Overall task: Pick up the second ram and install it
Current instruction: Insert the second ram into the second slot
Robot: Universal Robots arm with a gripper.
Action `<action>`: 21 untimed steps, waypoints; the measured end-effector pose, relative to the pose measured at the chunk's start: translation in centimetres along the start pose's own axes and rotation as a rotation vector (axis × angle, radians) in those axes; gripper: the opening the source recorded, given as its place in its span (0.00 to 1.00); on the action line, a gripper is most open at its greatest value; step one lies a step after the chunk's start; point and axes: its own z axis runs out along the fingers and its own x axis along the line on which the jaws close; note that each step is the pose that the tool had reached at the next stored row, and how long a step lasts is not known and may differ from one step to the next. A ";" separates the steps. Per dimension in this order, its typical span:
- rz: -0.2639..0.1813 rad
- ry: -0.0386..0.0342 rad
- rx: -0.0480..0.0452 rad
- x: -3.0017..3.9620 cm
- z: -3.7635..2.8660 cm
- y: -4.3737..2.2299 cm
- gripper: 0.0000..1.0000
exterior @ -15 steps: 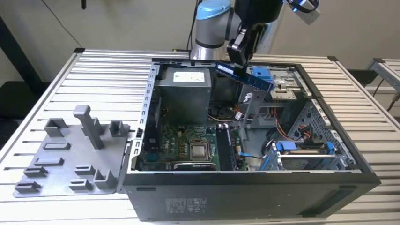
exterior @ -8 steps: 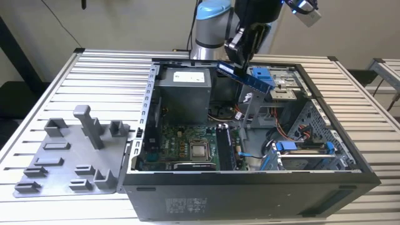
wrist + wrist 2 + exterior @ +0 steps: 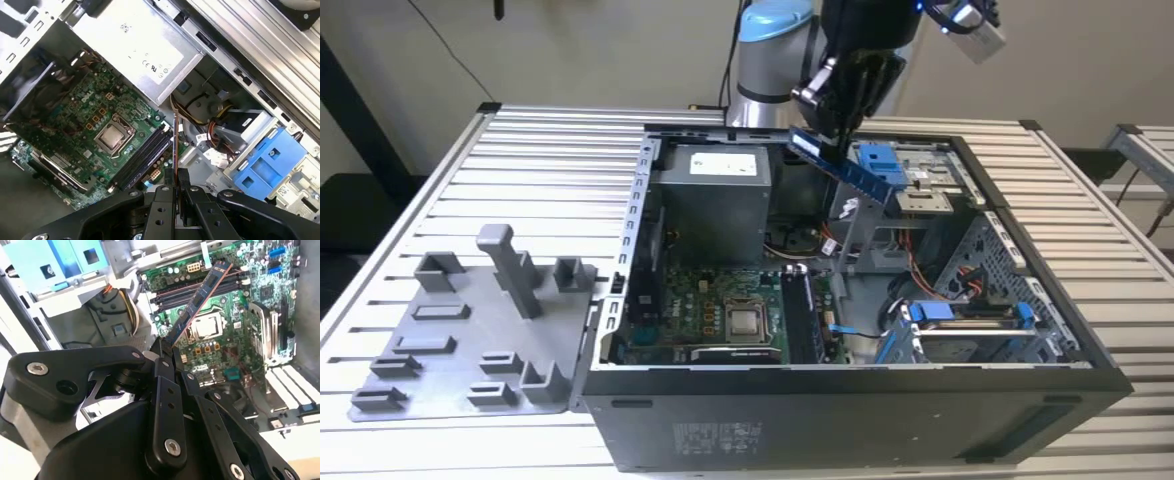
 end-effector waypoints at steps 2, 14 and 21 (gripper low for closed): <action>0.035 -0.0011 0.0009 0.00 0.01 0.00 0.14; 0.247 -0.0073 0.0066 0.00 0.06 0.00 0.14; 0.369 -0.0110 0.0098 0.01 0.12 0.00 0.14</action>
